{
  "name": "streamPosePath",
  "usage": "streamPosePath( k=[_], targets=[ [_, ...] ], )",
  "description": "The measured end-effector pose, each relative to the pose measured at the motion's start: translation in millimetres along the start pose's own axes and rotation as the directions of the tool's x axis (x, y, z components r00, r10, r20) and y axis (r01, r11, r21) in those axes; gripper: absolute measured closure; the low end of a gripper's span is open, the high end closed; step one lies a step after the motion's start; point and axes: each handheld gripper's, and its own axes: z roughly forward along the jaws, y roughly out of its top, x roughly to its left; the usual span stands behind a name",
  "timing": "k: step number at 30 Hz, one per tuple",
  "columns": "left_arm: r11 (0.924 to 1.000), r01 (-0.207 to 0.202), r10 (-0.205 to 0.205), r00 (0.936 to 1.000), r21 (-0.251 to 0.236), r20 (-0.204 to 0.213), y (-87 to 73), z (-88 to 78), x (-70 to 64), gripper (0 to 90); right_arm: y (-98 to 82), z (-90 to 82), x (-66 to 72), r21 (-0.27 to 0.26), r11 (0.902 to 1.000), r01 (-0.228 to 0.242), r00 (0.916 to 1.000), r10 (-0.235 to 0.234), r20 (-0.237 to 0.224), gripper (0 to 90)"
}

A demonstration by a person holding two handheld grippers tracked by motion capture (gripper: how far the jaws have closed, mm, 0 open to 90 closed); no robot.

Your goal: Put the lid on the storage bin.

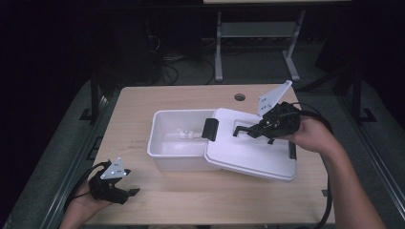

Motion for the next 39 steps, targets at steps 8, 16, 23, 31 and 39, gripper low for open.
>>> streamPosePath(
  k=[8,16,23,31,39],
  targets=[
    [1.0,-0.001,0.001,1.0,0.001,-0.002,0.2,0.5,-0.6,25.7,14.0,7.2,-3.9,-0.007,0.9999,0.016,0.9998,-0.016,-0.012,83.7],
    [1.0,-0.001,0.001,1.0,0.008,-0.001,-0.8,0.4,-0.3,25.7,30.5,14.4,-8.9,-0.021,0.9993,0.032,0.9991,-0.033,-0.026,83.7],
    [1.0,0.009,-0.009,1.0,-0.002,-0.001,-2.9,-1.5,0.8,25.7,45.5,25.3,-13.6,-0.022,0.998,0.06,0.9974,-0.06,-0.04,83.7],
    [1.0,0.007,-0.007,1.0,-0.003,-0.002,-3.6,-1.1,1.6,25.7,61.8,35.3,-18.8,-0.018,0.9966,0.08,0.9955,-0.081,-0.049,83.7],
    [0.9999,0.01,-0.01,0.9999,0.0,-0.003,-5.2,-1.2,2.1,25.7,74.4,46.2,-22.0,-0.02,0.9955,0.092,0.9934,-0.094,-0.066,83.7]
  ],
)
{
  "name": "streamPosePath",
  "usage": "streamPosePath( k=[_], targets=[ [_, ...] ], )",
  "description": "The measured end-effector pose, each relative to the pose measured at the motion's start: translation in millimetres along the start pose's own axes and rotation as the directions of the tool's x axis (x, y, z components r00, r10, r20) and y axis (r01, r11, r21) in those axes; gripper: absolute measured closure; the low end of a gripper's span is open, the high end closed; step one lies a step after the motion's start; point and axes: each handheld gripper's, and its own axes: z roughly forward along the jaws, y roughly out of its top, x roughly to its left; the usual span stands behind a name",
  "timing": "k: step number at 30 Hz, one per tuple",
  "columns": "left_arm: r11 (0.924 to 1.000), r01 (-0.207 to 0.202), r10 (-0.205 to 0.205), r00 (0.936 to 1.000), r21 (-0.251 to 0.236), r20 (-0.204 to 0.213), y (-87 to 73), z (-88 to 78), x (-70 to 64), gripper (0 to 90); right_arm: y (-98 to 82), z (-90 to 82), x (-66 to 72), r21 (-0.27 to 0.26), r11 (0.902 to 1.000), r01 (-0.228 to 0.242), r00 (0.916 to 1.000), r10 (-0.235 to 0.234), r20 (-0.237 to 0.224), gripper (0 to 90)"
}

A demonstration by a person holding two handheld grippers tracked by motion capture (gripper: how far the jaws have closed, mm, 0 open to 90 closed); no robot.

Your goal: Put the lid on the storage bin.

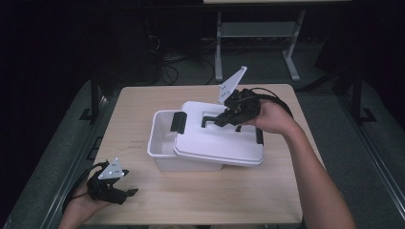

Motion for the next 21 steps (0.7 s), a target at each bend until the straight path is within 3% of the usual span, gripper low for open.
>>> streamPosePath(
  k=[21],
  targets=[
    [1.0,-0.002,0.003,1.0,-0.001,0.006,-0.9,0.3,0.0,25.8,27.1,31.5,-11.7,0.002,0.9996,0.028,0.9987,-0.028,-0.044,83.7]
  ],
)
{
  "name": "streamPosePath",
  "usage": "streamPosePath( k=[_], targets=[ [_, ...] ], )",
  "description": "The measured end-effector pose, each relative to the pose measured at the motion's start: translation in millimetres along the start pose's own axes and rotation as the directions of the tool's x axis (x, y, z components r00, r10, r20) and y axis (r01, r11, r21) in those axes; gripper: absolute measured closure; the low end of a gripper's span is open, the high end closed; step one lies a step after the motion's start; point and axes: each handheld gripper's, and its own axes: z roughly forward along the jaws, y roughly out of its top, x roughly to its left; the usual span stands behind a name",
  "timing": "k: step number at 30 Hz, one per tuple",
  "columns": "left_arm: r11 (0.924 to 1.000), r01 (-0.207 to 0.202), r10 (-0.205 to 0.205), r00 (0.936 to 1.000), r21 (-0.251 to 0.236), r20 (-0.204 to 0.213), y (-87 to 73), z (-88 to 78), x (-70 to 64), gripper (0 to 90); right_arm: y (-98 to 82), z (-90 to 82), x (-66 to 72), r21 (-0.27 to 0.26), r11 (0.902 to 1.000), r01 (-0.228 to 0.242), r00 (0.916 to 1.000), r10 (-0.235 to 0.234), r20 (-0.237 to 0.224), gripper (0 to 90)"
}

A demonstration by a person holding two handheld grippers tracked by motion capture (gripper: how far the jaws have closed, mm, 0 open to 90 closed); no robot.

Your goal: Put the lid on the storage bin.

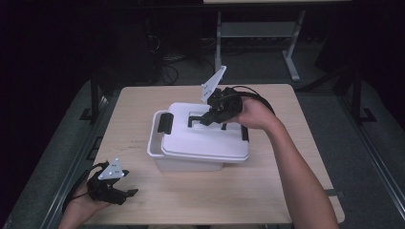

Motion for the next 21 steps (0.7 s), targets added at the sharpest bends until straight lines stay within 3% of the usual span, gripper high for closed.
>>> streamPosePath(
  k=[21],
  targets=[
    [1.0,0.005,-0.005,1.0,0.004,0.008,-1.1,1.9,0.7,25.8,27.4,31.7,-16.0,0.009,0.9994,0.034,0.9985,-0.033,-0.044,83.7]
  ],
)
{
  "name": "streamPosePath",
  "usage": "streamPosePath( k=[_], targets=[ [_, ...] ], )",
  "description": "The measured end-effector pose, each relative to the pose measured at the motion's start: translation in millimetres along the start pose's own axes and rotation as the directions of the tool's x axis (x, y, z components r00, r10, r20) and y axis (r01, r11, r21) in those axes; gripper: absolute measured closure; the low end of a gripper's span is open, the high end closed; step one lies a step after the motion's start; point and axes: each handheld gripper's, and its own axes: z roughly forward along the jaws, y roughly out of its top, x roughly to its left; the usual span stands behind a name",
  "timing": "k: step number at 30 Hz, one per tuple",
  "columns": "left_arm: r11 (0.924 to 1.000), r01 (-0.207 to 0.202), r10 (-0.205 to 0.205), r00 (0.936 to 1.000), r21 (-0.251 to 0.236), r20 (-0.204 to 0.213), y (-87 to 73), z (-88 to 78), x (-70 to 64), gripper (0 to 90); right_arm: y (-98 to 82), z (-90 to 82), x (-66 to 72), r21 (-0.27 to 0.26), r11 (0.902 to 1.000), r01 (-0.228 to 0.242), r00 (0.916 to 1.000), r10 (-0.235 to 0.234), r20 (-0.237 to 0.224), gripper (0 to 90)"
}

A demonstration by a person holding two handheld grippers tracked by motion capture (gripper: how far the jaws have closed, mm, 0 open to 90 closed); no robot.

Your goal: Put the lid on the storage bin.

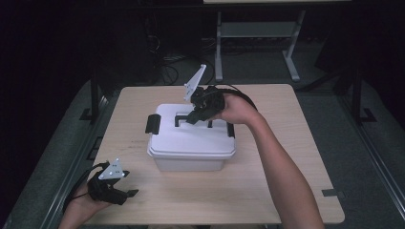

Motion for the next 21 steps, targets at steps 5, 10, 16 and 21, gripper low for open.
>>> streamPosePath(
  k=[5,10,16,21],
  targets=[
    [1.0,0.004,-0.004,1.0,-0.004,-0.003,-0.7,-1.3,0.6,25.8,2.6,7.6,-4.2,0.004,1.0,-0.005,0.9999,0.005,-0.009,83.7],
    [1.0,0.005,-0.005,1.0,-0.006,-0.001,-0.9,-1.4,1.1,25.8,4.8,12.6,-8.0,0.007,1.0,0.001,0.9999,-0.001,-0.012,83.7],
    [0.9999,0.009,-0.009,1.0,-0.011,-0.003,-1.1,-1.9,2.5,25.8,5.4,21.7,-13.1,0.013,0.9999,-0.001,0.9997,0.001,-0.024,83.7],
    [0.9999,0.009,-0.009,1.0,-0.008,-0.001,-1.6,-1.4,3.4,25.8,5.0,25.9,-15.6,0.018,0.9998,-0.006,0.9996,0.007,-0.026,83.6]
  ],
)
